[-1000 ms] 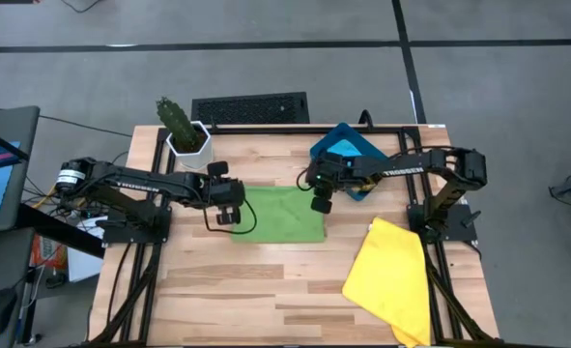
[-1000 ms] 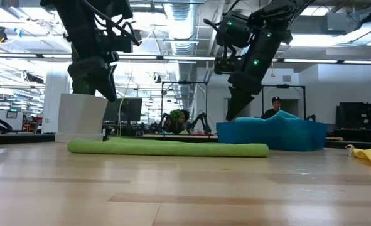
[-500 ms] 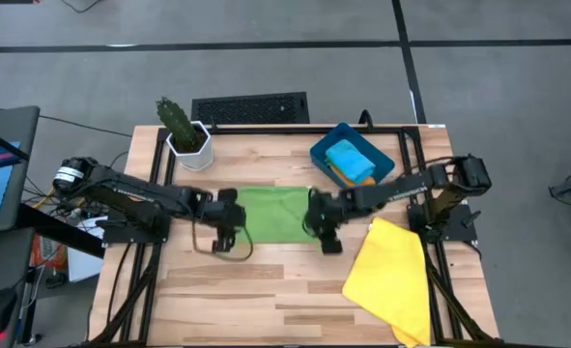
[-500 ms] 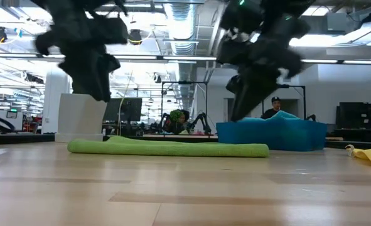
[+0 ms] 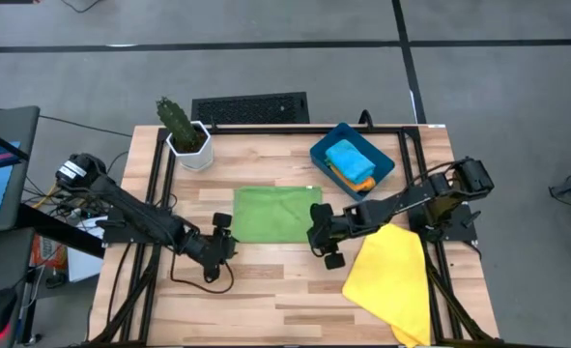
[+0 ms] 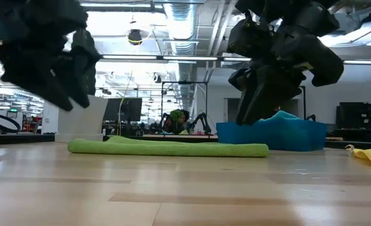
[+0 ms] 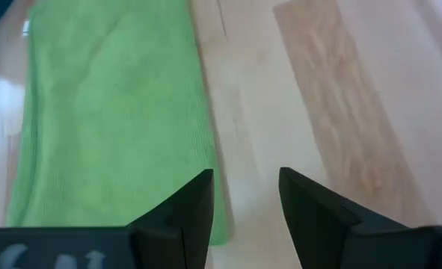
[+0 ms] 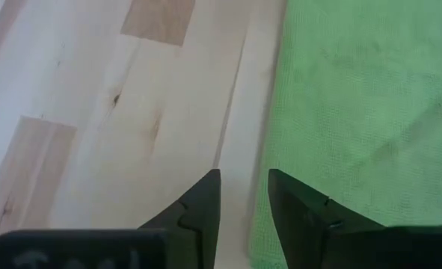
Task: Fold microfiber towels
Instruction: Fold the green microfiber towel
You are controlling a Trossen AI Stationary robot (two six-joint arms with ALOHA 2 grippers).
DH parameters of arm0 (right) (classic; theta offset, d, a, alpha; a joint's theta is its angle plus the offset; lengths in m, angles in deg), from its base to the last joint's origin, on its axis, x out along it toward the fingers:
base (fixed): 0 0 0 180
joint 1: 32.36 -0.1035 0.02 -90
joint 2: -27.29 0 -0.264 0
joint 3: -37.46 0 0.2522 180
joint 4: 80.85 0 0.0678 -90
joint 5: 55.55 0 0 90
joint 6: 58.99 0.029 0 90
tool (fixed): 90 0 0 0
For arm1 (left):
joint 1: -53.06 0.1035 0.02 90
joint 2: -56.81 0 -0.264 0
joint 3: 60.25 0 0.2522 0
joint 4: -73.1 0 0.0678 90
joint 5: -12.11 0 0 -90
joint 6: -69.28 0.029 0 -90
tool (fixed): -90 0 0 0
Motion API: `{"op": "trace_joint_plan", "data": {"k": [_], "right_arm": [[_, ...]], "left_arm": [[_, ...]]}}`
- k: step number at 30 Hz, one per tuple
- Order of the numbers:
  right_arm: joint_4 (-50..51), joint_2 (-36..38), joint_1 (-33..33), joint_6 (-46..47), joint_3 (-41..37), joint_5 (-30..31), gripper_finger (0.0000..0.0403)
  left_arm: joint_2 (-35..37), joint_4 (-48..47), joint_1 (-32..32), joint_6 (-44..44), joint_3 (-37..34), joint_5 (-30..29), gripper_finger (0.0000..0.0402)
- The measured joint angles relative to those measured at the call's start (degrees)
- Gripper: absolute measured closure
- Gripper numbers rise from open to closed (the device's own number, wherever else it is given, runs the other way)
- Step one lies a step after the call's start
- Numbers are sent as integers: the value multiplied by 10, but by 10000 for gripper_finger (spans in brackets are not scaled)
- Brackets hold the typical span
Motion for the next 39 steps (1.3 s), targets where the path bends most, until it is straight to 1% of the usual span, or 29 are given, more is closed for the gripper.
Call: {"op": "trace_joint_plan", "data": {"k": [4,9,14,21,27,34,39], "right_arm": [[-9,0,8,5,-17,-1,259],[-11,0,13,29,-53,0,238],[-90,0,14,31,-93,1,223],[-101,0,24,31,-115,3,229],[-112,0,24,32,-123,3,234],[-127,0,25,23,-124,4,234],[-127,0,29,26,-124,4,234]], "left_arm": [[-1,15,-12,-10,-28,-43,255],[0,37,-12,-16,-57,-43,255],[0,41,-12,-20,-67,-55,255],[0,99,-12,-17,-95,-57,255],[0,111,-12,-12,-103,-52,255],[0,116,-12,34,-103,-49,255],[0,128,-9,66,-103,-68,255]]}}
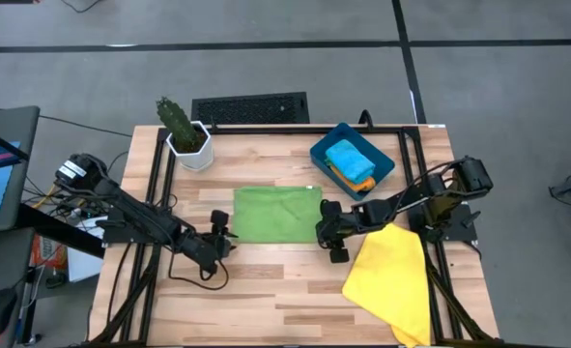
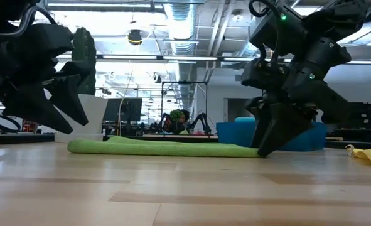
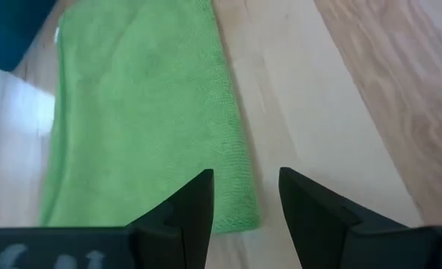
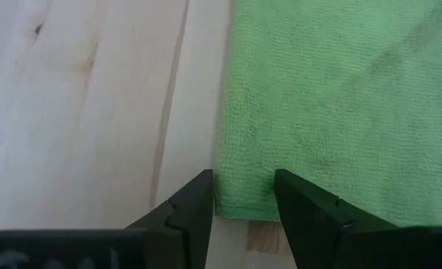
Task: Fold microfiber towels
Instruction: Fold the green microfiber towel
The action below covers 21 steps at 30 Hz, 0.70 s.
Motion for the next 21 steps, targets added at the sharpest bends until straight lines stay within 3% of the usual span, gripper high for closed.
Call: {"op": "trace_joint_plan", "data": {"k": [12,17,21], "right_arm": [[0,0,9,1,0,0,234],[4,0,9,0,0,0,239],[8,0,9,0,0,2,262]], "left_arm": [[-110,43,20,7,3,-8,256],[-118,40,20,-28,3,-10,258],[-119,38,20,-40,3,-2,284]]}}
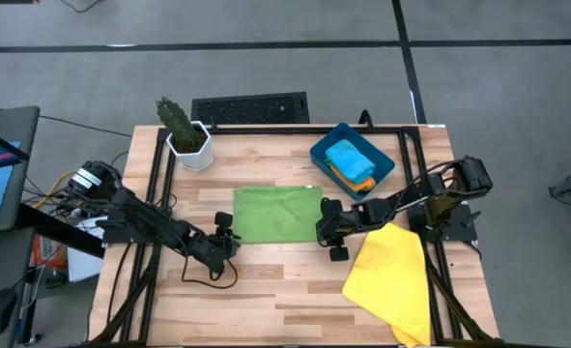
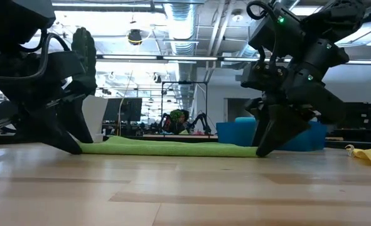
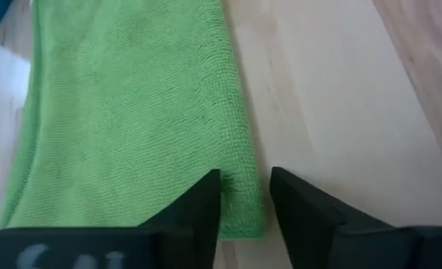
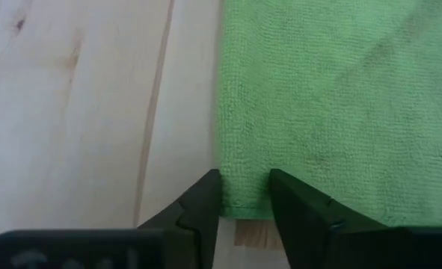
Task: Fold microfiber towels
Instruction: Fold the green microfiber towel
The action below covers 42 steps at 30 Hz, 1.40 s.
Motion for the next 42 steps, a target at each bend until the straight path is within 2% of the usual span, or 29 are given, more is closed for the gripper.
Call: {"op": "trace_joint_plan", "data": {"k": [8,12,15,21,25,31,37,42], "right_arm": [[10,0,-1,0,0,11,335],[11,2,-6,1,1,10,371],[16,15,-16,1,0,-13,392],[19,68,-18,1,2,-19,366],[39,116,6,1,3,-17,370],[79,144,60,2,3,-11,388],[75,128,117,11,4,-5,372],[77,111,155,11,3,-6,376]], "left_arm": [[-1,-1,0,-9,0,24,388],[-2,-13,0,-31,8,27,395],[5,-49,1,-43,33,32,399],[37,-169,6,-48,99,31,400],[60,-224,22,-38,132,2,401],[80,-235,69,8,139,-21,401],[80,-234,135,51,139,-26,401],[80,-231,183,95,138,-24,401]]}}
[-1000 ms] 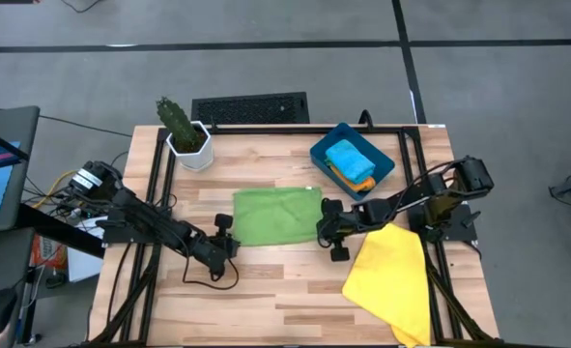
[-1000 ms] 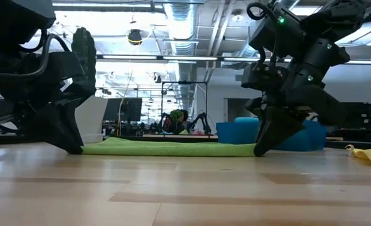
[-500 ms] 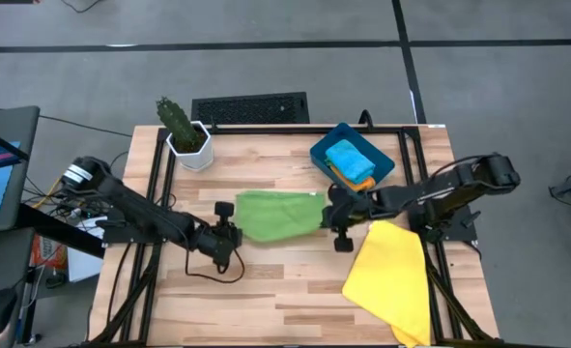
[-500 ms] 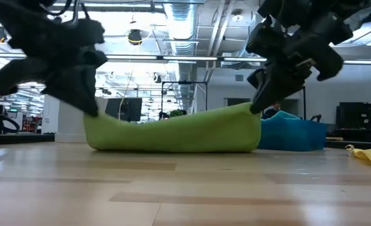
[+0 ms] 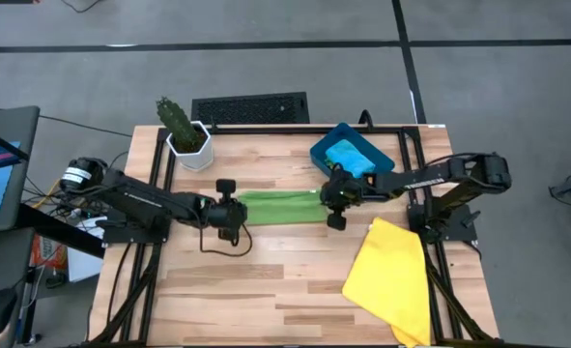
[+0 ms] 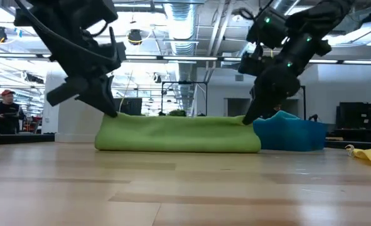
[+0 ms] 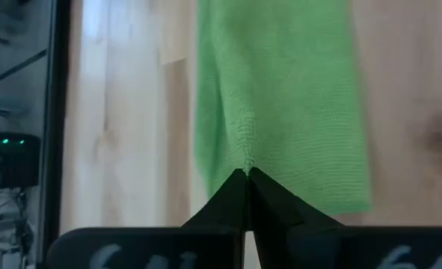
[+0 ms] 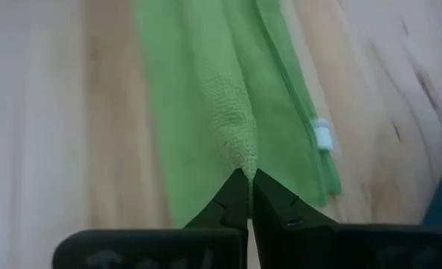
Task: Fold microfiber towels
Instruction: Fold the green microfiber towel
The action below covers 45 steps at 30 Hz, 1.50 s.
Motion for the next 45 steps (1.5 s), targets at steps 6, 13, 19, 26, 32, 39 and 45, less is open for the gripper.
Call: {"op": "trace_joint_plan", "data": {"k": [6,13,19,26,32,39,45], "right_arm": [[-4,-17,23,-11,-1,-1,380],[-8,-16,41,-11,-1,-1,363],[-8,-17,41,-10,-1,-1,355],[-13,-18,53,-1,-1,2,317],[-17,-18,66,12,-1,3,262],[-43,-17,65,35,-1,-5,217],[-191,-24,34,22,-1,-16,230]], "left_arm": [[0,7,50,32,0,27,401],[0,44,94,61,0,105,401],[0,42,112,56,0,114,401],[0,44,119,36,0,93,401],[0,44,131,35,0,73,376],[0,45,133,36,0,78,315],[0,96,133,14,0,60,289]]}}
